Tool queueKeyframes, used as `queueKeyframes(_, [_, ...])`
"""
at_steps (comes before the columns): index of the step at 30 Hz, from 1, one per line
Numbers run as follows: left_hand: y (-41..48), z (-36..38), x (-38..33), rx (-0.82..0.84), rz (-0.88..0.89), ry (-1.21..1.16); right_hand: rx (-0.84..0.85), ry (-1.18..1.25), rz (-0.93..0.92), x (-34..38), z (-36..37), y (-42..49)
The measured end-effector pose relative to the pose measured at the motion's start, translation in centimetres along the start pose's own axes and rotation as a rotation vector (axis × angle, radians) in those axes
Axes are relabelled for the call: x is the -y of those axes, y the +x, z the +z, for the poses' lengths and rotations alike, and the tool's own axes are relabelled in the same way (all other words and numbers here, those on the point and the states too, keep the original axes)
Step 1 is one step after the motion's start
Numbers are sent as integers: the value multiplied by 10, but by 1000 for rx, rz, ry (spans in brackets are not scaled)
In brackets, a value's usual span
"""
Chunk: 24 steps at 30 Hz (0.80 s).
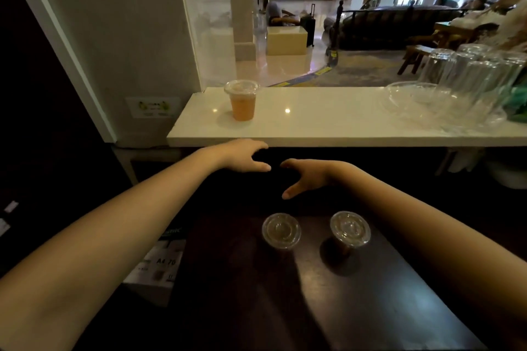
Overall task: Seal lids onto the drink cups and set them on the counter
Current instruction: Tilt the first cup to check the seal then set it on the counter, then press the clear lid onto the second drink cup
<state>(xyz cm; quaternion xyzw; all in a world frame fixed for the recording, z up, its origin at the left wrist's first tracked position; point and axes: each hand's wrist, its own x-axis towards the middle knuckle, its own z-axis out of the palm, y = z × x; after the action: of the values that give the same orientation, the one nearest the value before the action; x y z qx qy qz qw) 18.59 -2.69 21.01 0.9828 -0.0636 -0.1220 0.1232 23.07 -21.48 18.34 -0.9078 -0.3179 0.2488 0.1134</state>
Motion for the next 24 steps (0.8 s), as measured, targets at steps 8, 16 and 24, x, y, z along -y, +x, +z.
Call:
queueKeyframes(8, [-4, 99, -13, 288, -72, -5, 77, -36, 60, -28, 81, -8])
queueKeyframes(16, [4, 153, -16, 168, -57, -132, 24, 104, 70, -37, 114, -4])
queueKeyframes(24, [-11, 165, 3, 143, -60, -206, -111, 273, 13, -24, 140, -13])
